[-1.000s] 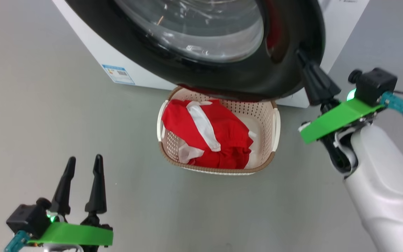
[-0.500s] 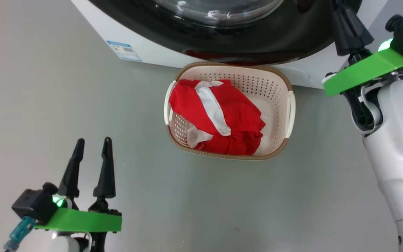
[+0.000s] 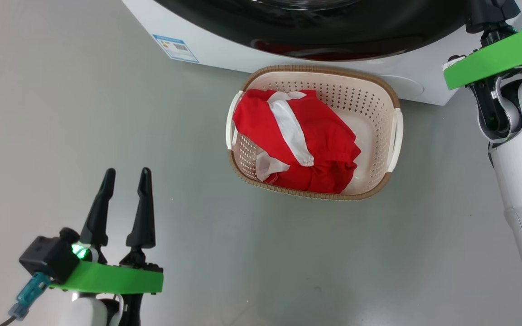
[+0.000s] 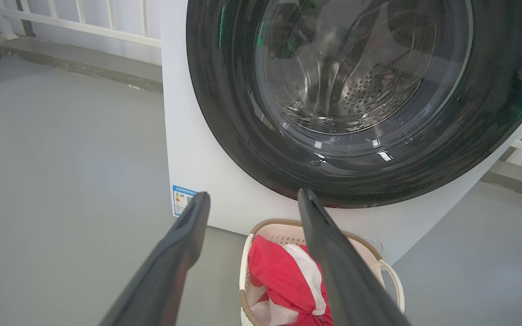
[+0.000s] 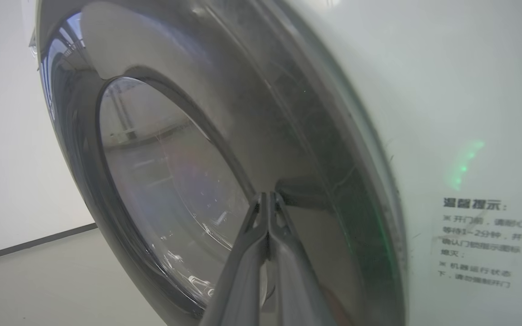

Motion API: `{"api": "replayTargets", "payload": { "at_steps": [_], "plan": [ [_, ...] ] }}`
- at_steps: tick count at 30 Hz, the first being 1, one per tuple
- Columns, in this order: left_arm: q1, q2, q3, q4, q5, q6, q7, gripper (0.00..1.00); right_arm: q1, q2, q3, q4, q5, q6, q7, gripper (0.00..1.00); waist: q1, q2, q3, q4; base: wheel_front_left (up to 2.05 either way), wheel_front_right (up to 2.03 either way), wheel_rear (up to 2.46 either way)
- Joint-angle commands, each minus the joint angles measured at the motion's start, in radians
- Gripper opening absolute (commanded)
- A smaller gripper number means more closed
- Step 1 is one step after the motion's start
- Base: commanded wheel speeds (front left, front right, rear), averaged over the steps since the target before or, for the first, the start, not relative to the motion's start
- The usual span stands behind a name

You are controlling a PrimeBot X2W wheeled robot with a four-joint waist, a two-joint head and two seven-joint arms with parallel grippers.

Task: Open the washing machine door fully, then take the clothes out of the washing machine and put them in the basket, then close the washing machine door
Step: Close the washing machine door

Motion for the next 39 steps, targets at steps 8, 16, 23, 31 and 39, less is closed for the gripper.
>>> {"api": "replayTargets", "payload": {
  "at_steps": [8, 16, 23, 31, 39],
  "plan": [
    [-0.025, 0.023, 0.018, -0.027, -0.011, -0.003, -0.009, 1.0, -0.053, 0.018, -0.017, -0.042, -0.026, 0.0, -0.005, 0.0, 0.0, 0.0, 0.015, 0.001, 0.0, 0.0, 0.0],
    [-0.012, 0.03, 0.018, -0.002, -0.008, -0.003, -0.009, 1.0, 0.03, 0.028, 0.052, -0.042, -0.023, 0.0, -0.005, 0.0, 0.0, 0.0, -0.026, -0.022, 0.0, 0.0, 0.0],
    [0.001, 0.04, 0.017, 0.034, -0.007, -0.003, -0.009, 1.0, 0.163, 0.022, 0.093, -0.063, -0.009, 0.0, -0.005, 0.48, 0.0, 0.0, -0.087, -0.037, 0.0, 0.0, 0.0],
    [0.033, 0.072, 0.016, 0.074, 0.002, -0.003, -0.009, 1.0, 0.348, 0.019, 0.12, -0.081, 0.018, 0.0, -0.005, 1.0, 0.0, 0.0, -0.177, -0.08, 0.0, 0.0, 0.0],
    [0.085, 0.096, 0.032, 0.103, 0.004, -0.003, -0.009, 1.0, 0.512, 0.02, 0.11, -0.103, 0.03, 0.0, -0.005, 1.0, 0.0, 0.0, -0.268, -0.132, 0.0, 0.0, 0.0]
  ]
}}
